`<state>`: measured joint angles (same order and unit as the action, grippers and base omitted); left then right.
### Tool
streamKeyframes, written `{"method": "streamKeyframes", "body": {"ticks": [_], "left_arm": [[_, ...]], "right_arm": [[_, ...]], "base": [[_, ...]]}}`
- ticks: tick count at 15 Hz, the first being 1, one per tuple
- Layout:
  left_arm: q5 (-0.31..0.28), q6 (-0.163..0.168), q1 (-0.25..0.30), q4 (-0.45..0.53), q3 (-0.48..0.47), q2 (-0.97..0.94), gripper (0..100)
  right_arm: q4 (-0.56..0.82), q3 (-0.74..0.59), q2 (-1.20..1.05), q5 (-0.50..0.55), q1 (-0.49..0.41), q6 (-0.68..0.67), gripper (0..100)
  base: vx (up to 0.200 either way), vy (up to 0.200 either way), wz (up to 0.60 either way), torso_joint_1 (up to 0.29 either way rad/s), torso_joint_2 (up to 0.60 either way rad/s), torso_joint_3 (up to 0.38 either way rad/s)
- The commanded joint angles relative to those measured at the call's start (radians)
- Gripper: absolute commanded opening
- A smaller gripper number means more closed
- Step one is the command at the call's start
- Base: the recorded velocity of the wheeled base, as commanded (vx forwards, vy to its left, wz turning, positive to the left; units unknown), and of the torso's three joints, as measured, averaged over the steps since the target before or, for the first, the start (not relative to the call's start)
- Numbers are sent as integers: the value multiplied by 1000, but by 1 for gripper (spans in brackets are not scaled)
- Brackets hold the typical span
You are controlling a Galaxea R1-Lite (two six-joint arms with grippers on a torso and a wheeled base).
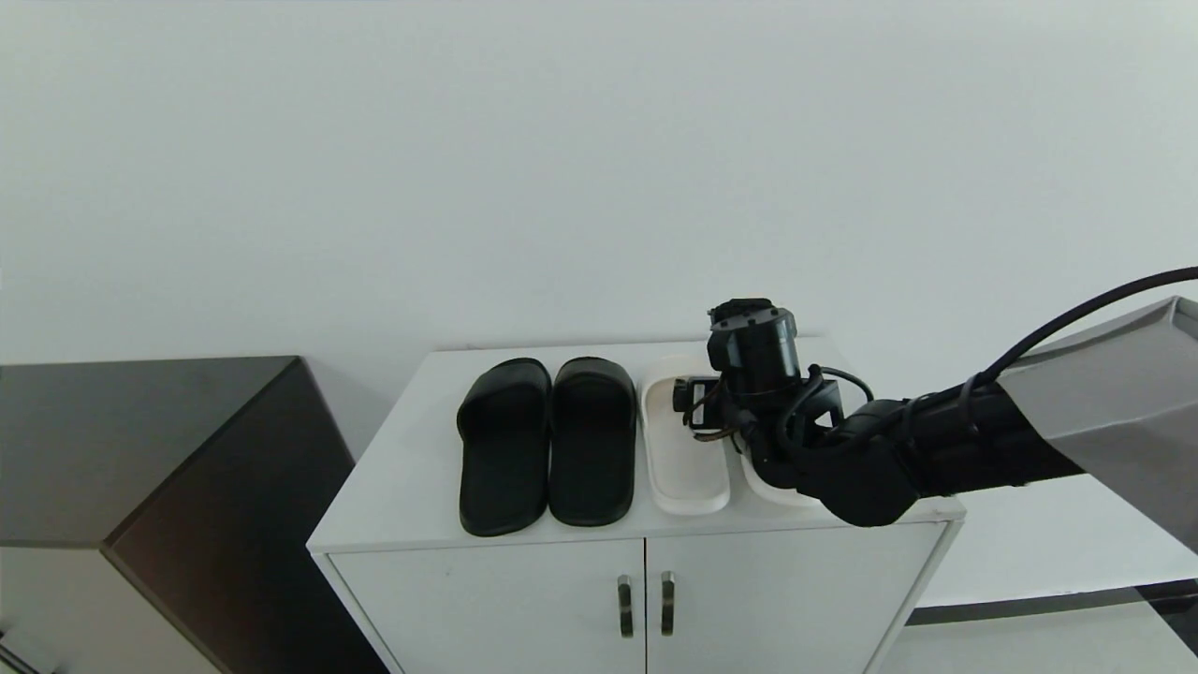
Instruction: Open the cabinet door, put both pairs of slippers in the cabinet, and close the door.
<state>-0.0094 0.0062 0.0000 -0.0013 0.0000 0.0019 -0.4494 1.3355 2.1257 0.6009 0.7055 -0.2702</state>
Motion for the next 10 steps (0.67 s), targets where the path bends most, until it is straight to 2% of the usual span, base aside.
{"method": "streamKeyframes", "body": {"ticks": [1, 7, 10], "left_arm": [[0, 0, 0, 0, 0, 1, 0], [0, 1, 0, 0, 0, 0, 0], [-1, 0, 0, 0, 0, 0, 0]], "right_arm": [[0, 16, 16, -29, -21, 2, 0], [-25, 7, 13, -29, -28, 36, 0], [-35, -82, -105, -27, -15, 97, 0]], "base": [[0, 0, 0, 0, 0, 0], [0, 0, 0, 0, 0, 0], [0, 0, 0, 0, 0, 0]]}}
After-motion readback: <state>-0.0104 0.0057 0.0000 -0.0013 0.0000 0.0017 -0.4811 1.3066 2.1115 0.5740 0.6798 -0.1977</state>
